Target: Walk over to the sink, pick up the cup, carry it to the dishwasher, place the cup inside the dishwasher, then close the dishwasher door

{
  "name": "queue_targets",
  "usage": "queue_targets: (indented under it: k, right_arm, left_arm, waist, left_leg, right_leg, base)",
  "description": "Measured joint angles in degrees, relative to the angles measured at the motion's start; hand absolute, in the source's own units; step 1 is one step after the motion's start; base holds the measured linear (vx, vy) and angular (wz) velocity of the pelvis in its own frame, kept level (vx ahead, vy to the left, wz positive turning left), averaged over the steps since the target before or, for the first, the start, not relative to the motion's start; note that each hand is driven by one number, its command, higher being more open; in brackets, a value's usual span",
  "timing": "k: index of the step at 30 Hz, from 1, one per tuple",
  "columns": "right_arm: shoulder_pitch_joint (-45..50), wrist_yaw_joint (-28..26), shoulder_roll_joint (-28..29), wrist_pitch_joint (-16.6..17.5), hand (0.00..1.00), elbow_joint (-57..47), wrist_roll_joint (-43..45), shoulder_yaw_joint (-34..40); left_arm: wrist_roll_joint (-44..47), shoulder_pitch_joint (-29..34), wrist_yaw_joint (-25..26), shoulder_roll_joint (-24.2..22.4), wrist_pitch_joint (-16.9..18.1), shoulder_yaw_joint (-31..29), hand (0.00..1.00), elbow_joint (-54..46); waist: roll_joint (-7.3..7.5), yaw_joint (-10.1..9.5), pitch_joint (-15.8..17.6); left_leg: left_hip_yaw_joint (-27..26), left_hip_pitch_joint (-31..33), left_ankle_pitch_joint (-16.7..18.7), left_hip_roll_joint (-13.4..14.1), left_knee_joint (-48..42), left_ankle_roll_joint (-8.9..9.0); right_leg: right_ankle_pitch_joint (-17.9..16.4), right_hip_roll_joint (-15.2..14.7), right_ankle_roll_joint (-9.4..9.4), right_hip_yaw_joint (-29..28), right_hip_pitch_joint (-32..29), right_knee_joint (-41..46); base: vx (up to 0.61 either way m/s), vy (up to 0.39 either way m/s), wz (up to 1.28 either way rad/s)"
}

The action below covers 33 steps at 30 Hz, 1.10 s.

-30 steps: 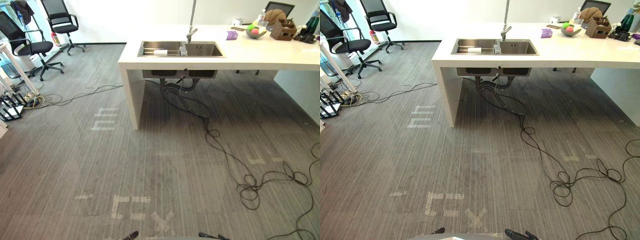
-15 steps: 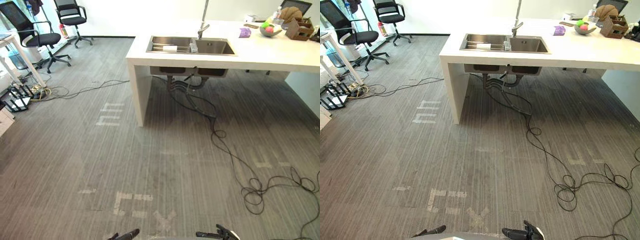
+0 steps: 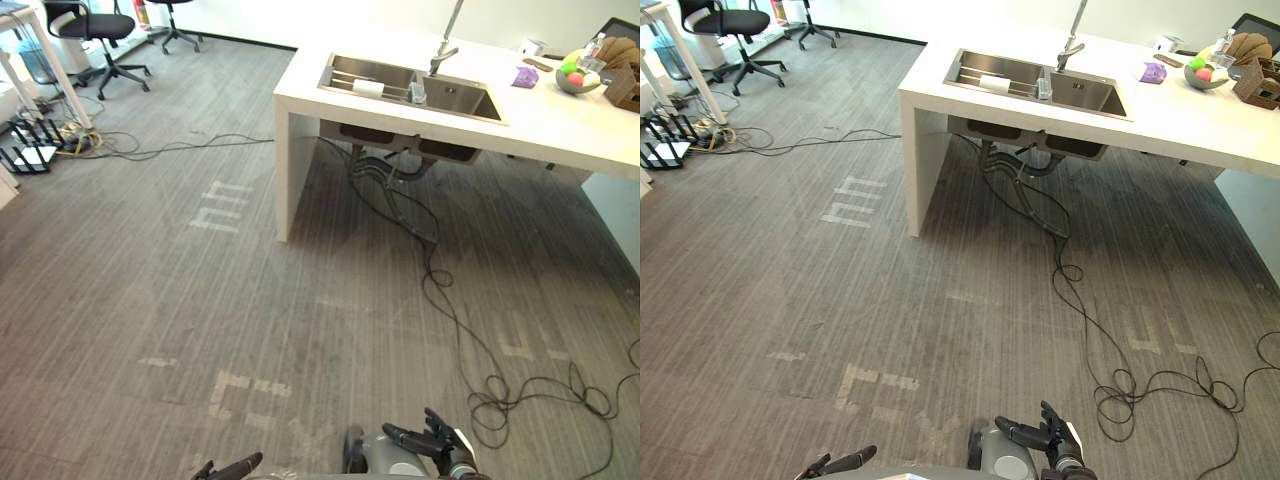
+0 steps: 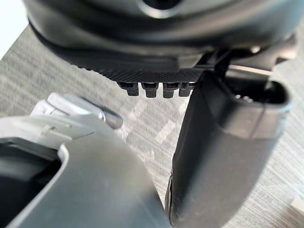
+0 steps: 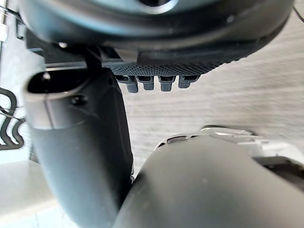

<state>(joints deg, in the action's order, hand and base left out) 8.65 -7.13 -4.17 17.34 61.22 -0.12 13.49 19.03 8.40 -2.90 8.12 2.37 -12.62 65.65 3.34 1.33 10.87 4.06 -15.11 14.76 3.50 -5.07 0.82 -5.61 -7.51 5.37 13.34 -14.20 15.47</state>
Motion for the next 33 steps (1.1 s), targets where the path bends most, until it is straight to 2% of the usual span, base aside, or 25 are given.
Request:
queue_targets:
  k: [1,2,3,4,5,6,8,9,10,12,14,15,17,18,19,20,21,23,26,28,29,30,31,32,33]
  right_arm:
    - [0.27,-0.09,0.11,-0.11,1.00,-0.32,0.21,0.47]
    - [0.47,-0.52,0.01,-0.80,1.00,-1.12,0.57,1.95]
    - [0.18,-0.43,-0.07,-1.40,1.00,-1.36,0.62,2.35]
    - [-0.21,-0.36,-0.27,-1.84,1.00,-1.27,0.61,2.67]
    - [-0.36,-0.44,-0.54,-3.26,1.00,-1.03,0.56,3.71]
    - [-0.30,-0.43,-0.55,-3.42,1.00,-1.03,0.56,3.94]
    - [0.50,-0.46,-1.21,-3.69,1.00,-0.91,0.56,4.28]
    - [1.15,-0.53,-1.22,-3.69,1.00,-0.89,0.54,3.79]
    - [1.33,-0.87,-1.59,-3.69,1.00,-0.69,0.41,3.40]
    - [1.69,-1.40,-2.10,-3.55,1.00,0.38,-0.05,2.38]
    - [1.48,-1.66,-2.45,-3.56,1.00,1.00,0.04,1.91]
    - [0.51,-1.69,-2.43,-3.55,1.00,1.03,0.21,1.99]
    - [-0.66,-1.75,-2.25,-3.42,1.00,0.79,0.16,2.14]
    - [-0.55,-1.74,-2.59,-2.80,1.00,-0.55,-0.07,2.04]
    - [-0.80,-1.42,-1.96,-2.63,1.00,-1.09,-0.34,1.62]
    - [-0.96,-1.17,-1.53,-2.60,1.00,-1.32,-0.68,0.93]
    - [-1.04,-0.99,-1.75,-2.56,1.00,-1.67,-1.78,0.27]
    - [-1.44,0.28,-1.74,-3.44,1.00,-1.21,-1.78,-0.57]
    - [-0.49,1.96,-2.32,-4.25,1.00,-0.84,-1.50,-0.45]
    - [1.10,2.68,-2.65,-4.00,1.00,-0.87,-1.08,-0.27]
    - [1.55,2.66,-2.76,-3.96,1.00,-0.69,-1.06,-0.31]
    - [1.65,2.64,-2.74,-3.96,1.00,-0.69,-1.06,-0.34]
    - [2.38,2.40,-2.65,-3.70,1.00,-0.76,-0.88,-0.34]
    - [2.61,2.31,-2.65,-3.60,1.00,-0.90,-0.10,-0.25]
    - [2.84,2.00,-2.65,-3.10,1.00,-1.98,0.99,-0.32]
  left_arm:
    - [-0.02,-0.02,0.03,-0.18,-0.01,-0.48,1.00,0.02]
    - [-0.16,-0.08,-0.08,-0.94,0.07,-0.72,1.00,0.00]
    - [-0.61,-0.14,-0.49,-1.83,0.38,-1.14,1.00,-0.04]
    - [-0.82,-0.45,-0.76,-2.18,0.48,-1.38,1.00,-0.10]
    - [-0.98,-1.10,-1.06,-3.31,0.41,-2.81,1.00,-0.41]
    - [-0.98,-1.10,-1.06,-3.50,0.41,-3.10,1.00,-0.43]
    - [-0.92,-1.76,-1.15,-4.31,0.28,-5.96,1.00,-0.46]
    - [-0.70,-2.22,-1.03,-5.07,0.31,-7.43,1.00,-0.47]
    - [0.08,-2.45,-1.03,-5.38,0.60,-8.54,1.00,-0.74]
    - [0.20,-2.61,-0.70,-5.23,1.29,-9.65,1.00,-2.16]
    - [0.20,-2.70,-0.15,-5.29,2.70,-9.53,1.00,-3.46]
    - [0.75,-3.09,0.23,-5.54,3.75,-9.39,1.00,-4.75]
    - [3.61,-3.13,1.63,-6.09,4.76,-9.14,1.00,-7.41]
    - [4.45,-2.20,3.96,-7.10,5.52,-8.08,1.00,-11.80]
    - [4.48,-0.93,6.08,-7.61,6.78,-6.90,1.00,-17.10]
    - [4.19,-1.40,7.72,-7.28,7.12,-6.02,1.00,-19.52]
    - [2.08,-2.72,11.35,-7.21,8.70,-4.29,1.00,-25.76]
    - [-3.17,-3.88,15.79,-7.57,10.21,-3.16,1.00,-35.27]
    - [-9.01,-3.82,19.56,-5.43,10.39,-5.03,1.00,-53.96]
    - [-12.29,-5.22,21.58,-1.13,11.23,-6.32,1.00,-60.86]
    - [-14.83,-6.28,23.81,1.93,12.01,-7.86,1.00,-65.72]
    - [-15.03,-6.43,24.27,2.56,12.20,-8.19,1.00,-66.81]
    - [-16.96,-7.33,26.08,4.37,12.93,-8.60,1.00,-69.48]
    - [-17.60,-7.48,26.70,4.75,13.08,-8.51,1.00,-70.22]
    - [-19.31,-7.62,27.91,5.33,13.51,-8.19,1.00,-70.76]
  waist:
    - [0.01,0.08,0.15]
    - [-1.09,0.47,-0.19]
    - [-2.31,0.60,-0.65]
    - [-2.85,0.59,-0.73]
    - [-3.98,0.81,-1.35]
    - [-4.15,0.86,-1.49]
    - [-5.33,1.24,-2.25]
    - [-5.48,1.05,-2.29]
    - [-5.92,1.10,-2.27]
    - [-5.10,1.09,-1.58]
    - [-4.62,0.45,-1.01]
    - [-4.28,-0.36,0.05]
    - [-3.10,-0.51,1.11]
    - [-4.35,-0.99,0.71]
    - [-4.40,-2.05,1.24]
    - [-3.53,-1.71,1.06]
    - [-3.38,-1.65,1.01]
    - [-3.47,-1.79,1.25]
    - [-3.18,-2.06,1.10]
    - [-2.60,-2.10,0.13]
    - [-2.43,-2.29,0.01]
    - [-2.43,-2.29,0.02]
    - [-2.51,-2.34,0.10]
    - [-2.61,-2.22,0.07]
    - [-3.03,-1.54,-0.22]
  left_leg:
    - [0.01,-1.05,1.49,0.13,-0.69,0.53]
    - [-0.03,-2.83,3.58,1.71,-1.08,0.54]
    - [-0.29,-3.54,3.58,2.86,-2.44,1.00]
    - [-0.44,-3.42,3.44,3.46,-3.97,1.23]
    - [-1.17,-1.92,2.07,4.96,-10.44,2.98]
    - [-1.38,-1.48,1.78,5.19,-12.09,3.25]
    - [-1.81,4.08,-1.87,6.74,-26.39,5.88]
    - [-2.19,9.56,-7.78,8.28,-38.56,8.75]
    - [-4.52,15.39,-7.60,10.58,-51.91,8.08]
    - [-7.77,22.98,-4.15,11.86,-64.19,6.13]
    - [-9.80,27.35,-1.49,10.62,-62.24,5.94]
    - [-11.98,29.91,1.15,9.10,-55.81,4.53]
    - [-14.52,32.22,0.43,4.93,-36.40,3.02]
    - [-14.44,31.95,-8.88,3.38,-16.79,2.00]
    - [-14.99,30.75,-18.87,2.42,-12.42,-2.34]
    - [-14.90,31.32,-17.71,1.37,-12.99,-1.30]
    - [-14.06,33.56,-15.28,0.54,-16.26,-2.43]
    - [-12.74,34.40,-12.38,-1.35,-19.67,-3.14]
    - [-12.93,29.30,-8.22,-4.50,-20.08,-3.90]
    - [-13.47,25.46,-6.67,-6.53,-18.39,-4.75]
    - [-14.12,21.31,-6.02,-7.30,-15.67,-5.64]
    - [-14.15,20.01,-5.89,-7.44,-14.72,-5.59]
    - [-14.27,14.49,-5.25,-7.84,-10.81,-6.10]
    - [-14.42,12.13,-5.19,-7.87,-9.10,-6.01]
    - [-14.69,7.79,-5.24,-7.43,-5.90,-5.77]
  right_leg:
    - [3.15,-0.41,-1.03,-0.04,0.05,1.14]
    - [4.72,0.18,-2.26,0.37,-0.45,5.81]
    - [1.43,1.02,-6.08,0.94,-1.43,10.33]
    - [-0.26,1.39,-6.24,1.18,-1.49,11.75]
    - [-3.65,2.87,-7.25,1.75,0.19,13.04]
    - [-4.11,3.16,-7.47,1.78,0.58,13.01]
    - [-6.14,5.19,-8.33,1.95,3.66,11.12]
    - [-6.62,6.83,-9.02,1.53,6.90,7.90]
    - [-7.00,8.56,-10.52,0.98,10.92,4.42]
    - [-7.27,9.82,-11.10,-0.05,19.16,-1.39]
    - [-7.13,9.74,-10.79,-1.44,24.10,-4.42]
    - [-7.14,8.80,-10.72,-3.12,27.00,-6.02]
    - [-8.01,5.82,-9.00,-3.96,29.37,-6.04]
    - [-9.85,5.14,-6.04,-3.95,29.65,-5.20]
    - [-12.35,4.12,-4.57,-4.89,31.22,-5.90]
    - [-12.38,3.54,-4.73,-5.60,31.52,-6.67]
    - [-10.95,4.33,-5.07,-6.67,31.52,-7.43]
    - [-10.66,2.85,-4.97,-6.49,32.17,-6.07]
    - [-10.53,-0.35,-4.46,-8.14,30.75,7.23]
    - [-7.39,-2.78,0.83,-8.87,27.13,19.25]
    - [0.28,-4.84,7.21,-9.67,23.18,28.91]
    - [2.90,-5.39,7.42,-9.35,22.35,31.09]
    - [2.75,-8.71,4.13,-6.20,18.79,41.48]
    - [0.83,-9.80,1.12,-4.81,17.15,45.23]
    - [-2.56,-10.37,-3.31,-3.21,13.72,48.75]
  base:
    - [0.56,-0.380,0.09]
    - [0.60,-0.374,0.15]
    - [0.52,-0.305,0.13]
    - [0.63,-0.362,0.02]
    - [0.53,-0.304,-0.05]
    - [0.53,-0.290,-0.07]
    - [0.46,-0.203,-0.12]
    - [0.62,-0.203,-0.26]
    - [0.51,-0.131,-0.28]
    - [0.51,-0.083,-0.24]
    - [0.52,-0.022,-0.40]
    - [0.52,0.087,-0.69]
    - [0.53,0.158,-0.70]
    - [0.59,0.247,-0.73]
    - [0.58,0.244,-0.51]
    - [0.39,0.152,-0.01]
    - [0.33,0.109,0.40]
    - [0.43,0.176,0.54]
    - [0.38,0.145,0.23]
    - [0.39,0.119,0.01]
    - [0.41,0.105,-0.14]
    - [0.49,0.098,-0.30]
    - [0.39,0.059,-0.25]
    - [0.35,0.009,-0.30]
    - [0.32,-0.042,-0.22]
